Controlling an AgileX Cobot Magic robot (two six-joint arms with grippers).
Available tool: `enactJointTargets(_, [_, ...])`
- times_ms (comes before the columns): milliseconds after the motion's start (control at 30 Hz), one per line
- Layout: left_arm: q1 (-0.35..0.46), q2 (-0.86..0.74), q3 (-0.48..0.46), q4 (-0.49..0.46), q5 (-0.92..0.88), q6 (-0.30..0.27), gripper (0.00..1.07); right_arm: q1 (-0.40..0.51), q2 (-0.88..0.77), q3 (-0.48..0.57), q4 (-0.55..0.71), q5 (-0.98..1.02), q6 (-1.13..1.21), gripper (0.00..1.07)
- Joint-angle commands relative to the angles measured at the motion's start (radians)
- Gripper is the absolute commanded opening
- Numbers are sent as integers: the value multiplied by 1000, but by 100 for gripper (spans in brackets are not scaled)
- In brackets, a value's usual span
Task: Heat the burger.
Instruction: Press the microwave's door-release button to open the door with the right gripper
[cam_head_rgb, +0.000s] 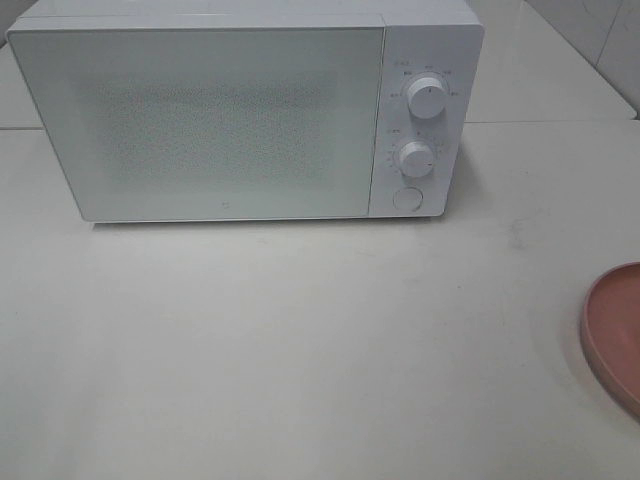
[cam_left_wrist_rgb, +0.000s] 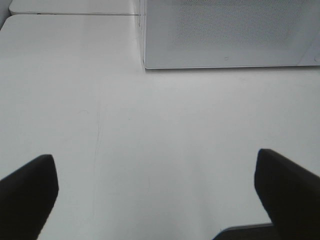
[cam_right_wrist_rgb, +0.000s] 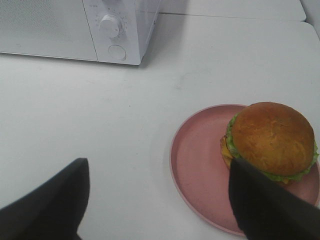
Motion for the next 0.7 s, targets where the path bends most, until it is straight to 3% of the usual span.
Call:
enactJointTargets(33, [-6,-22,-1,-6,-14,2,102,1,-26,2,0,-14,-9,75])
enactJointTargets(700, [-6,-22,-1,-6,-14,2,102,1,30,-30,0,-25,-7,75])
